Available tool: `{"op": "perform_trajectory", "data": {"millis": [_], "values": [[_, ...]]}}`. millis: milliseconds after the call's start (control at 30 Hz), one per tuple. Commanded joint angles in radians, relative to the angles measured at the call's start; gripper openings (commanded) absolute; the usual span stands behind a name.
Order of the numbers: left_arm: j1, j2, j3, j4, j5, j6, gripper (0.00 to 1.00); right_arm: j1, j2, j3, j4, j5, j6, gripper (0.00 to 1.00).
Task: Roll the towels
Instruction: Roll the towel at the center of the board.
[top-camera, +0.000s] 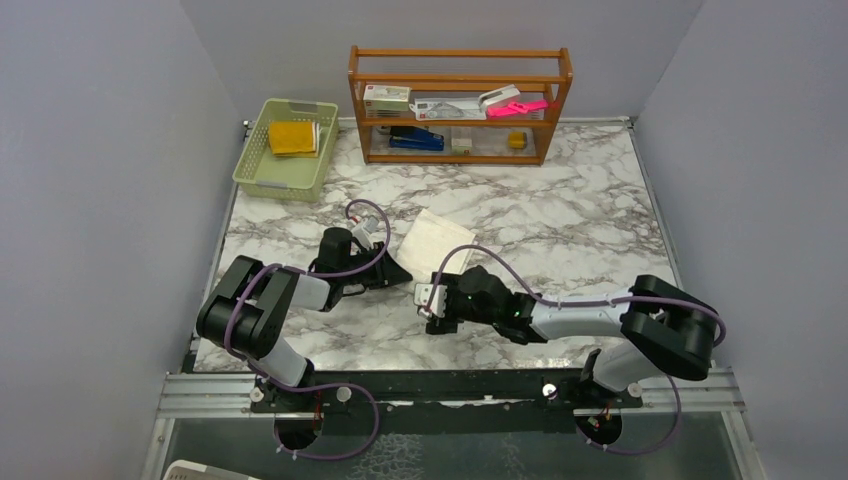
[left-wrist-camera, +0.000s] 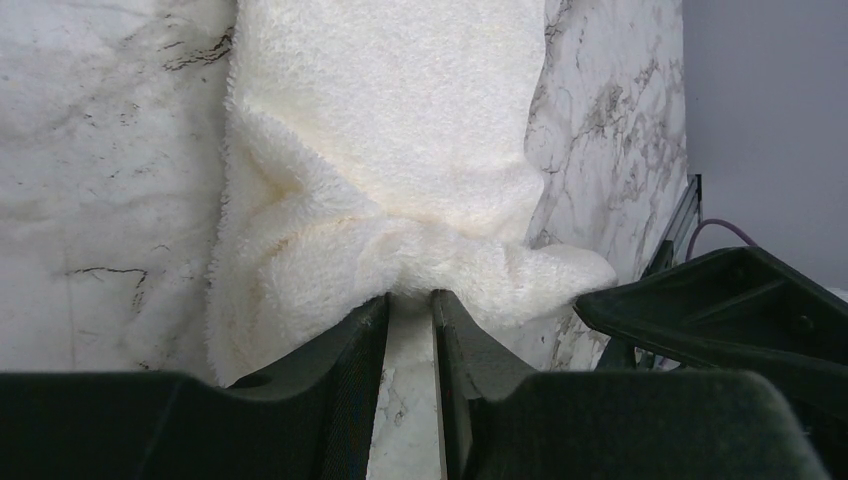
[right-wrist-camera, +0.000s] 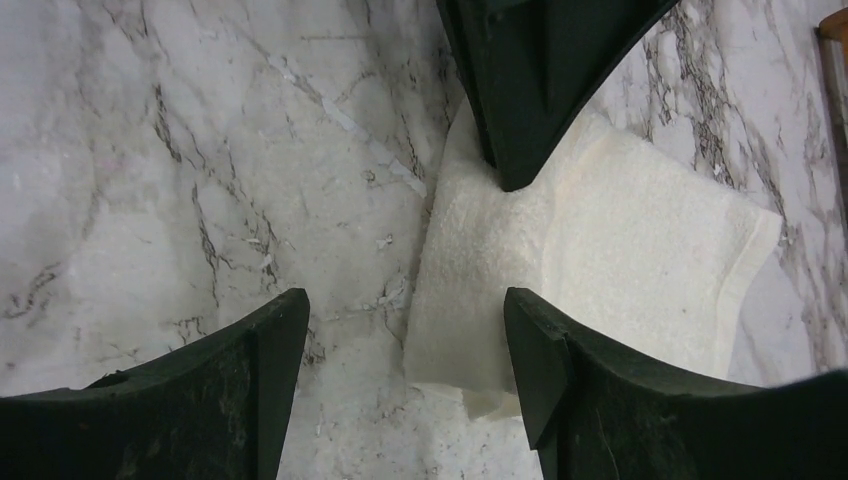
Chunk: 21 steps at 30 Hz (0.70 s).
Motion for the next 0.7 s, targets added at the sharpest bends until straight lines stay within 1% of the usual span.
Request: {"op": "perform_trajectory", "data": {"millis": [0, 167, 267, 467, 667], "values": [[0.006, 0.05, -0.013, -0.143, -0.106, 0.065, 0.28, 0.028, 0.046, 0.003, 0.028, 0.106, -0.144, 0.71], [0.007, 0.051, -0.009, -0.151, -0.109, 0.069, 0.28, 0.029, 0.098, 0.024, 0.006, 0.155, -0.153, 0.68], [0.006, 0.052, -0.008, -0.155, -0.108, 0.072, 0.28, 0.027, 0.122, 0.031, 0.001, 0.194, -0.108, 0.68], [0.006, 0.055, -0.005, -0.159, -0.107, 0.074, 0.28, 0.004, 0.185, 0.078, -0.065, 0.247, -0.024, 0.67], [0.006, 0.052, -0.001, -0.162, -0.103, 0.079, 0.28, -0.055, 0.242, 0.169, -0.187, 0.211, 0.05, 0.65]]}}
